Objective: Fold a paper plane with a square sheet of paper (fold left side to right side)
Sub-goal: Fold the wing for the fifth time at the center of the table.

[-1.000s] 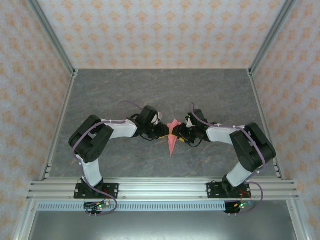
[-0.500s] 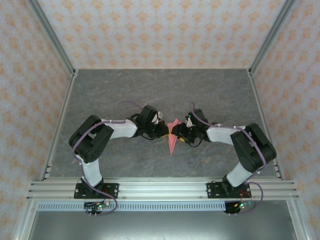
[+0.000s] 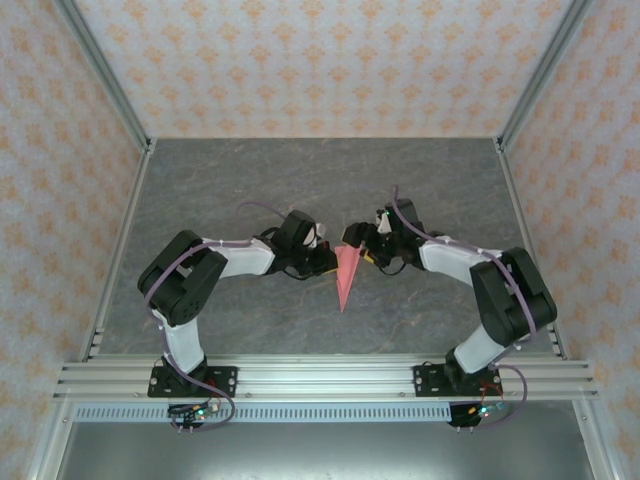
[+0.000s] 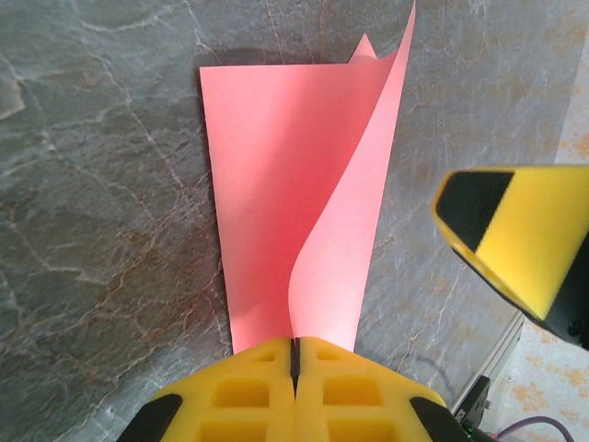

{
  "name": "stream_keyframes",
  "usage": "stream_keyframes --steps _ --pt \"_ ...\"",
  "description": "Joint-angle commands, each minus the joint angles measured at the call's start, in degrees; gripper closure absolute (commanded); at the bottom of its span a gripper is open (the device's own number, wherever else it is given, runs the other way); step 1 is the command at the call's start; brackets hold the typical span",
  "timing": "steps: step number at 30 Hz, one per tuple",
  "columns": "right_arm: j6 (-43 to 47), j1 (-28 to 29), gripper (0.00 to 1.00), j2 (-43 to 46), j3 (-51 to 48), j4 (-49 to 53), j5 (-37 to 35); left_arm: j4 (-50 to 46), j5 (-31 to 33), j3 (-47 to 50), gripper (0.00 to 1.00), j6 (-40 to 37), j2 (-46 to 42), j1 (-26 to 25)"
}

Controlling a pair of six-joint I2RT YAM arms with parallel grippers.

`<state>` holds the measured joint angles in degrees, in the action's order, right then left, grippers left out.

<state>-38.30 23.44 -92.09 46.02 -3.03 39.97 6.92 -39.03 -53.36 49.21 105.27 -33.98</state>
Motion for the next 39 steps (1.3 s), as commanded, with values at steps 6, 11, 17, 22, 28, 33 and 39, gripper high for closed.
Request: stream_keyframes --steps 6,11,17,22,28,33,39 --pt "0.0 -0.1 0.23 -4.1 2.3 -0.9 0.7 0.5 -0.7 -1.1 0.98 -1.2 0.2 0.2" --pt "0.1 -0.1 0.23 -5.7 2.6 -1.4 1.7 0.5 -0.9 -1.3 0.98 -1.5 0.4 0.3" --pt "0.5 -0.1 0.24 -7.1 3.0 -0.3 1.7 0.4 -0.9 -1.8 0.98 -1.9 0.7 0.3" --pt "1.3 -0.1 0.24 -8.5 4.0 3.0 1.0 -0.3 -0.9 -2.8 0.98 -2.6 1.4 0.3" --pt "2.5 0.3 0.24 -8.8 4.7 5.7 0.1 -0.3 -1.1 -3.5 0.99 -2.7 2.8 0.3" --pt "3.1 0.5 0.24 -9.0 5.0 7.0 -0.2 -0.4 -0.9 -3.7 0.99 -2.8 3.6 0.3" --pt "3.5 0.7 0.24 -9.0 5.3 7.8 -0.5 -1.5 0.0 -3.7 0.99 -3.5 3.8 0.3"
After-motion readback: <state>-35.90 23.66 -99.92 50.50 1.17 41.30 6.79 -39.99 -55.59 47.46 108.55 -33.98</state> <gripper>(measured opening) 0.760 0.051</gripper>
